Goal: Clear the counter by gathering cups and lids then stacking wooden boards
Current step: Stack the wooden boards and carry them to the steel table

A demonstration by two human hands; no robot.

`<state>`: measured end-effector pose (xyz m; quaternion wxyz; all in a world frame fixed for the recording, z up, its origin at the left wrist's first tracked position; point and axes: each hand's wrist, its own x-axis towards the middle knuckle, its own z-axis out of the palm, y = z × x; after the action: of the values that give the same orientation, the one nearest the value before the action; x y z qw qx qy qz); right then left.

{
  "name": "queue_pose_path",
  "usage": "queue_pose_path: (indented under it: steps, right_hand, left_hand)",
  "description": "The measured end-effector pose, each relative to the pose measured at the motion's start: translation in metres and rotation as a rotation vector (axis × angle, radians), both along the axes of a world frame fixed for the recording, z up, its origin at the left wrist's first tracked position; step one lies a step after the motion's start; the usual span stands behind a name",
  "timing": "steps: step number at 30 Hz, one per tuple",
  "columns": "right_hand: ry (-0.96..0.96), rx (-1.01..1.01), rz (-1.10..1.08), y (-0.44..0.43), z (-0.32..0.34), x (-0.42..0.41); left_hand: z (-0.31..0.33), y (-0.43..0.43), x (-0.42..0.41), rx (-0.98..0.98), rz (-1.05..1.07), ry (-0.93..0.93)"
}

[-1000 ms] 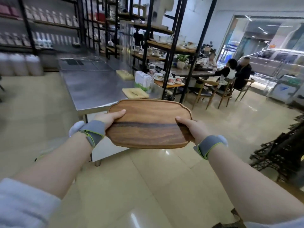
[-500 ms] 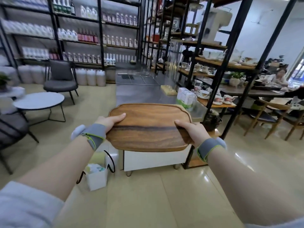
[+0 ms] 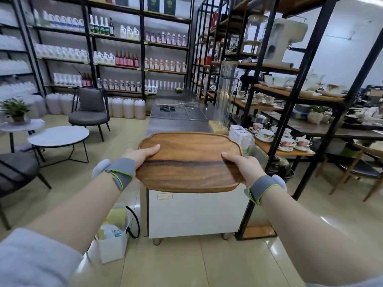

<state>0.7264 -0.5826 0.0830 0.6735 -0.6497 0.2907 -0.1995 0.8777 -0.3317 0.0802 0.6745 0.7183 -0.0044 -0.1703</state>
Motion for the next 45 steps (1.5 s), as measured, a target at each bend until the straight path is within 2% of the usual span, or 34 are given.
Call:
queue_pose_path:
  steps: [14, 26, 33, 45]
  right_hand:
    - [0.003, 0.022, 0.012, -0.074, 0.0, 0.082]
    - [-0.019, -0.018, -0.033, -0.116, 0.022, 0.25]
    - [0.031, -0.001, -0.065, -0.136, 0.0, 0.348]
    - [0.174, 0.051, -0.048, -0.158, -0.062, 0.411]
  left_hand:
    - [0.012, -0.069, 0.071, 0.005, 0.007, -0.014]
    - [0.031, -0.114, 0.256, -0.03, -0.109, -0.016]
    - [0.013, -0.135, 0.357, -0.004, -0.132, 0.009]
    - [-0.053, -0.153, 0.416, 0.125, -0.133, 0.091]
